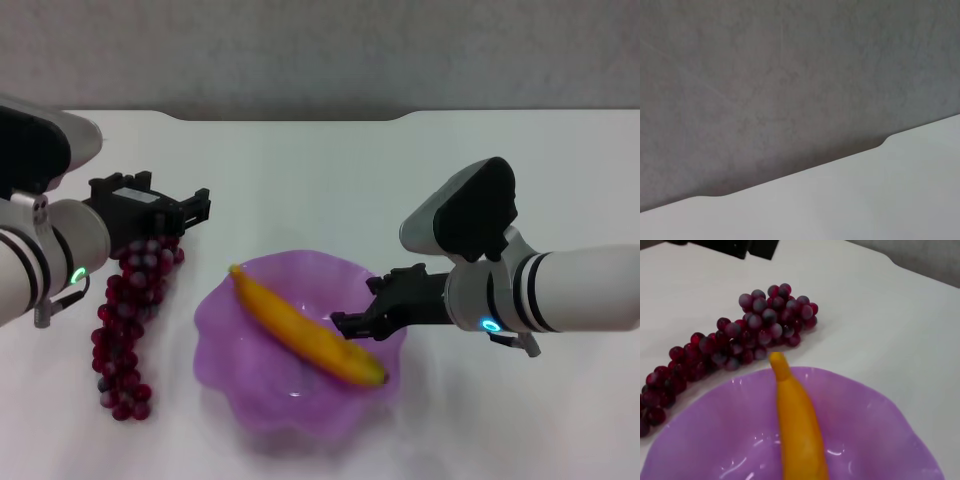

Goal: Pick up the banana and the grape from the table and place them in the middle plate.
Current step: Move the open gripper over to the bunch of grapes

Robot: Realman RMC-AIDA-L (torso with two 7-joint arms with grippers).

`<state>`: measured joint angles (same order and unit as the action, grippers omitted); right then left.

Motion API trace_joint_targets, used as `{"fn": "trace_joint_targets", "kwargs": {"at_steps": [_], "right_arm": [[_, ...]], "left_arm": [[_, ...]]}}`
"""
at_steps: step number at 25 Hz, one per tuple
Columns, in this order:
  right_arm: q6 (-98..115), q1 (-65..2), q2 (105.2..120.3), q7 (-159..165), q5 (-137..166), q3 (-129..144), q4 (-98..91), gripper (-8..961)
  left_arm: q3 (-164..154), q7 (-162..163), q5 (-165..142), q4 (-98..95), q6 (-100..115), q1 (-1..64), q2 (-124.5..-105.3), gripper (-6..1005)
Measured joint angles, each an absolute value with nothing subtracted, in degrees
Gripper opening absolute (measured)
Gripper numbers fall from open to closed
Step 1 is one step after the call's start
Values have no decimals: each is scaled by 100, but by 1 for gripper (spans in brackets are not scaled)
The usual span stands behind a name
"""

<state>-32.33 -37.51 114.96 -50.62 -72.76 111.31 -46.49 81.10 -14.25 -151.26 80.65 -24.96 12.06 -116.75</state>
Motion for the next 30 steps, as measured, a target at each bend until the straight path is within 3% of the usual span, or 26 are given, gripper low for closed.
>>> {"fn": "trace_joint_targets", "kwargs": {"at_steps": [7, 10, 16, 21, 30], "right_arm": [[-3244, -3795, 11474, -5080, -7074, 10900, -4807, 762], [-3290, -3785, 11470, -5057, -6653, 10573, -5085, 751], [-3794, -3548, 11480, -5025, -5697, 9702, -5961, 668], [-3752, -2968, 11483, -5042, -5513, 9066, -6750, 598], [-2378, -1115, 11511, -5026, -5524, 8726, -8664, 191]], "left_arm": [[8110, -1424, -15126, 8068, -2496, 1192, -11672, 778], [8111, -1424, -15126, 8068, -2496, 1181, -11668, 777], [8129, -1450, -15126, 8049, -2484, 1157, -11663, 777], [8120, -1452, -15126, 8032, -2426, 1148, -11663, 777], [8140, -1448, -15126, 7996, -2425, 1131, -11657, 777]]}}
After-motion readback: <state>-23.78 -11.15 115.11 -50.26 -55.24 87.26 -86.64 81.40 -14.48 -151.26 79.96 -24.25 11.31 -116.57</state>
